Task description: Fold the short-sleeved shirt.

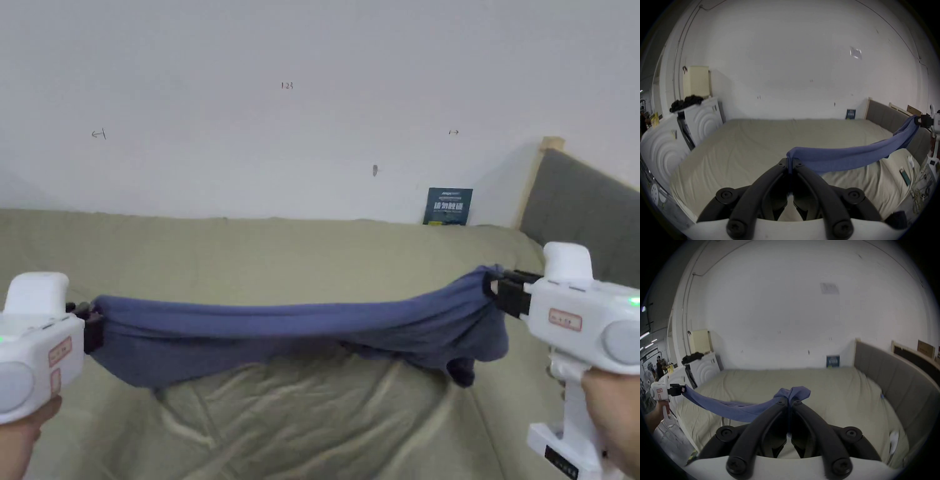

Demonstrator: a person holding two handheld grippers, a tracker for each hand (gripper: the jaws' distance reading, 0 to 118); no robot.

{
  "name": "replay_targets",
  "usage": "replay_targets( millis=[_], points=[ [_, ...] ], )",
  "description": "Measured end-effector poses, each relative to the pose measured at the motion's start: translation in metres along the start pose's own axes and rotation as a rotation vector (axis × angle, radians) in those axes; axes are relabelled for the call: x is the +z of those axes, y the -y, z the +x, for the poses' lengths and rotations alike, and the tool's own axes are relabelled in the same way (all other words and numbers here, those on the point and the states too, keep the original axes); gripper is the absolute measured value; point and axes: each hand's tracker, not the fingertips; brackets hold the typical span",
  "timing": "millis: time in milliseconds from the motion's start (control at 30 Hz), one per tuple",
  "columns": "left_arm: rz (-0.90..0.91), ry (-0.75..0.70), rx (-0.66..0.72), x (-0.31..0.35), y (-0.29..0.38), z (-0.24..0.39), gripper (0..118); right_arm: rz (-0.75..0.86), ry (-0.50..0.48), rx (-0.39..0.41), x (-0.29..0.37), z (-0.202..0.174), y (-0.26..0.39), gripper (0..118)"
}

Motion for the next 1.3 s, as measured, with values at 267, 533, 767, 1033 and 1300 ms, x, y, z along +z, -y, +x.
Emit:
replay_targets(
  millis=[267,533,767,1033,1300],
  points=[
    [-0.371,0.003,-0.026,0.007,0.186,-0.003,0,-0.309,0.043,-0.124,0.025,0.005,0.207,4],
    [-0.382,0.022,0.007,0.003,0.200,-0.007,77,-0.346,0.071,-0.146,0.027,0.003,0.234,35],
    [-0.165,0.082,0.062,0.087,0.146,0.004,96,-0.262,0.025,-0.082,0.071,-0.018,0.203,110],
    [0.022,0.065,-0.019,0.151,0.153,0.023,91,-0.059,0.003,-0.032,0.164,-0.073,0.193,97],
    [-0.297,0.067,-0.014,0.115,0.181,0.020,0,-0.091,0.012,-0.036,0.162,-0.075,0.205,1]
  ],
)
